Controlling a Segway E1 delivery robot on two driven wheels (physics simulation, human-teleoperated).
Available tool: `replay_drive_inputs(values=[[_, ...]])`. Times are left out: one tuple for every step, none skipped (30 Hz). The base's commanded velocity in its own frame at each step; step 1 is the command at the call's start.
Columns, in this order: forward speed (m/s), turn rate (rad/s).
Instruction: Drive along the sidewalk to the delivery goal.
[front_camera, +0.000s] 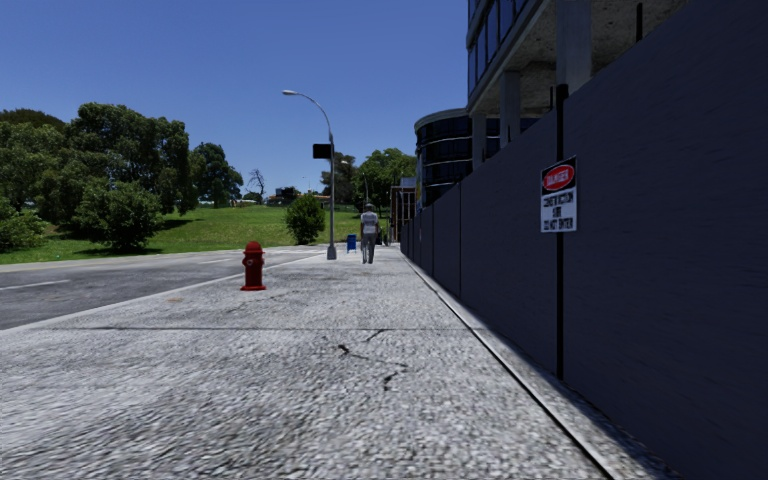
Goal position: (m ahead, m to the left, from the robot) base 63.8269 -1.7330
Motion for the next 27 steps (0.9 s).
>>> replay_drive_inputs(values=[[2.00, 0.00], [2.00, 0.00], [2.00, 0.00], [2.00, 0.00], [2.00, 0.00], [2.00, 0.00], [2.00, 0.00], [2.00, 0.00], [2.00, 0.00], [2.00, 0.00], [2.00, 0.00], [2.00, 0.00], [2.00, 0.00], [2.00, 0.00], [2.00, 0.00], [2.00, 0.00], [2.00, 0.00], [2.00, 0.00], [2.00, 0.00], [2.00, 0.00], [2.00, 0.00], [2.00, 0.00], [2.00, 0.00], [2.00, 0.00], [2.00, 0.00], [2.00, 0.00], [2.00, 0.00]])
